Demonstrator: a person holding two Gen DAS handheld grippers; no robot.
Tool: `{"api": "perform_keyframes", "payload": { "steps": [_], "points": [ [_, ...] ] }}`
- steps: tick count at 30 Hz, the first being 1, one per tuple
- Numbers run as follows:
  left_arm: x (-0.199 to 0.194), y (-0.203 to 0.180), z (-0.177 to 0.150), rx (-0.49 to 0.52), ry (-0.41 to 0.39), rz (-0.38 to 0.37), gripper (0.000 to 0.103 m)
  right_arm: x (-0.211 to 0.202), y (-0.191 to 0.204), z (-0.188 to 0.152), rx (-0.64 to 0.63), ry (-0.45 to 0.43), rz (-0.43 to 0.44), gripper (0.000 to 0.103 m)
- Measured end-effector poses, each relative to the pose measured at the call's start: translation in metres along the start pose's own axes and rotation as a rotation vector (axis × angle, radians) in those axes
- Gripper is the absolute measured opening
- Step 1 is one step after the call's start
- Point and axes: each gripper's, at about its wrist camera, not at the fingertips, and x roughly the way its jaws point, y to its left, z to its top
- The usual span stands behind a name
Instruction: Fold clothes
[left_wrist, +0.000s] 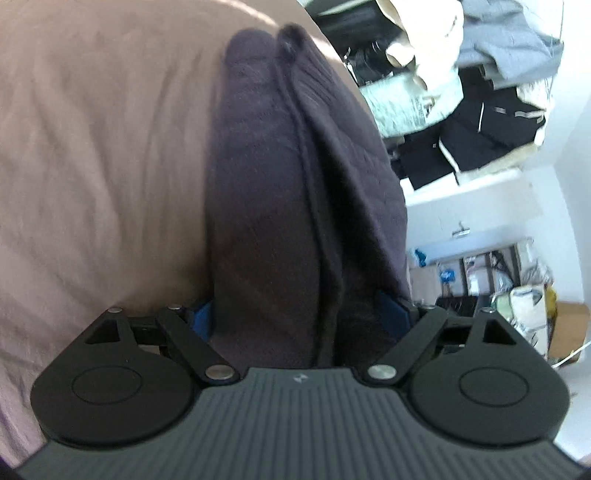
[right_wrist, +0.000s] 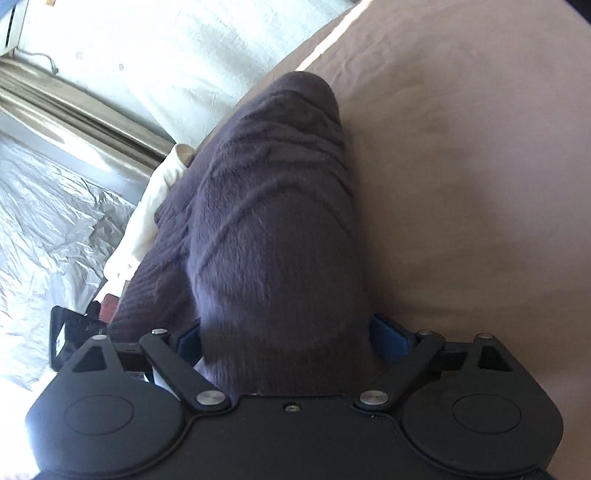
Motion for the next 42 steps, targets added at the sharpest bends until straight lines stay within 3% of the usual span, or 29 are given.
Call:
{"api": "perform_keyframes", "payload": {
  "steps": [3,6,13,15,17,21,24,28,32,33,34,37,38,42],
  "points": [
    [-0.007,-0.005,0.003,0.002,-0.016,0.018,0.087,0.003,0.007,0.003,-0.022,0.014,-0.024,0.094],
    [-0.026,-0.010,0.008,0.018,-0.098,0.072,0.087,0.006,0.012,0.006,-0.026,0.031,-0.035,0.094],
    [-0.055,-0.010,0.018,0.003,-0.209,-0.156,0.091,0.009,0.013,0.008,-0.015,0.019,-0.036,0.094],
    [-0.045,-0.008,0.016,0.007,-0.168,-0.109,0.091,0.009,0.012,0.006,-0.001,0.004,-0.031,0.094],
    [-0.029,-0.009,0.013,0.054,-0.108,0.008,0.091,0.009,0.012,0.006,0.006,-0.005,-0.035,0.094],
    [-0.003,-0.024,0.005,0.294,-0.062,0.218,0.092,0.012,0.016,0.008,0.008,-0.004,-0.055,0.094],
    [0.003,-0.020,0.007,0.232,-0.064,0.197,0.097,0.015,0.018,0.009,-0.001,-0.007,-0.067,0.094],
    [0.012,-0.021,0.004,0.272,-0.050,0.195,0.103,0.019,0.021,0.008,-0.021,-0.002,-0.074,0.095],
    [0.024,-0.018,0.010,0.244,-0.022,0.153,0.103,0.023,0.022,0.014,-0.038,0.017,-0.071,0.095],
    [0.027,-0.019,0.011,0.251,-0.013,0.124,0.090,0.024,0.023,0.016,-0.040,0.017,-0.072,0.095],
    [0.030,-0.019,0.012,0.255,-0.005,0.104,0.056,0.026,0.024,0.017,-0.043,0.017,-0.072,0.095],
    [0.032,-0.017,0.007,0.255,0.004,0.137,0.045,0.030,0.039,0.016,-0.101,-0.002,-0.099,0.084],
    [0.032,-0.021,0.005,0.280,0.002,0.152,0.045,0.030,0.046,0.015,-0.148,0.007,-0.111,0.073],
    [0.033,-0.041,-0.004,0.391,-0.014,0.218,0.044,0.023,0.066,0.013,-0.223,-0.009,-0.157,0.061]
  ]
}}
